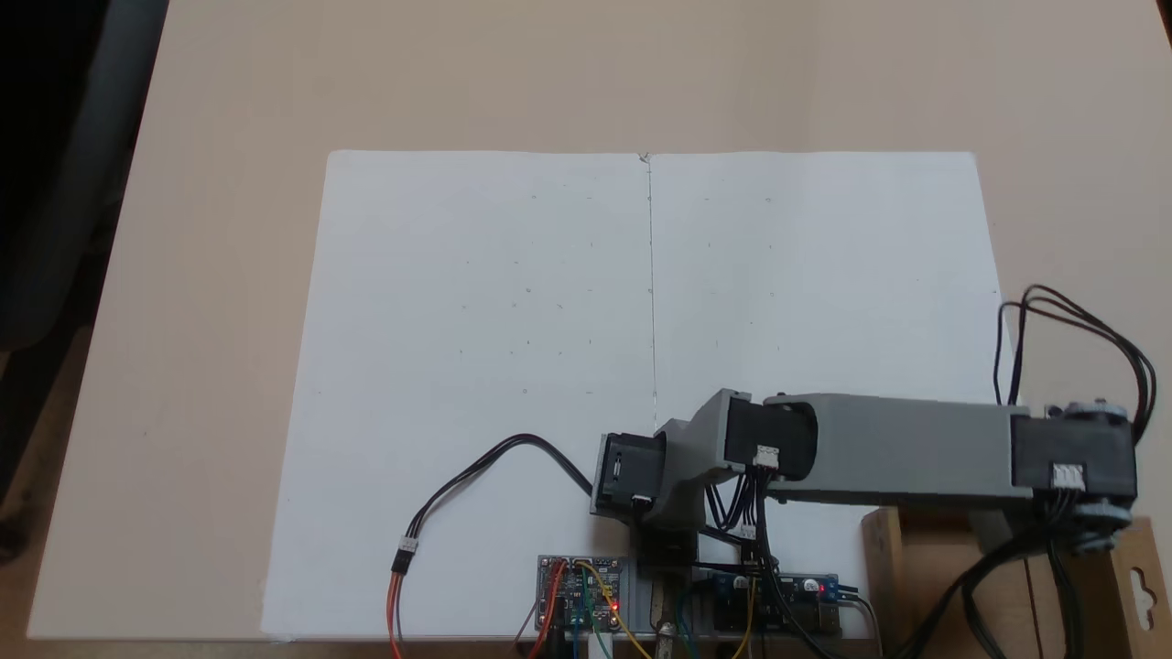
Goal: Grasp a green dice and put it in the bin.
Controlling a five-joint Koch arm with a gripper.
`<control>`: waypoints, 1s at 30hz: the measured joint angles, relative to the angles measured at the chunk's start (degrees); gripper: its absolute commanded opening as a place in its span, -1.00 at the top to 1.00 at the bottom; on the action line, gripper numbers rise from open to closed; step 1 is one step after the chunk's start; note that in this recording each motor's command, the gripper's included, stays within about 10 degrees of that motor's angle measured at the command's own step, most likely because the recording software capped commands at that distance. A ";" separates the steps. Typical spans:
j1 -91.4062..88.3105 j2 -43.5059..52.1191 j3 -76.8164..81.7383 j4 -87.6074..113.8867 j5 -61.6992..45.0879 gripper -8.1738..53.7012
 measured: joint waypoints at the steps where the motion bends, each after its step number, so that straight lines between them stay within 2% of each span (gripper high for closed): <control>1: 0.97 -1.14 0.00 -0.09 -0.35 0.37; 13: 4.66 -2.81 15.29 -15.82 -0.79 0.37; 14: 4.66 -2.81 15.38 -16.35 -0.79 0.32; 16: 4.66 -2.81 15.29 -16.70 -0.79 -0.13; 19: 4.66 -2.81 15.29 -16.70 -0.70 -0.47; 20: 4.66 -2.81 15.29 -16.70 -0.53 -0.53; 30: 4.66 -2.81 15.29 -19.42 2.20 -0.54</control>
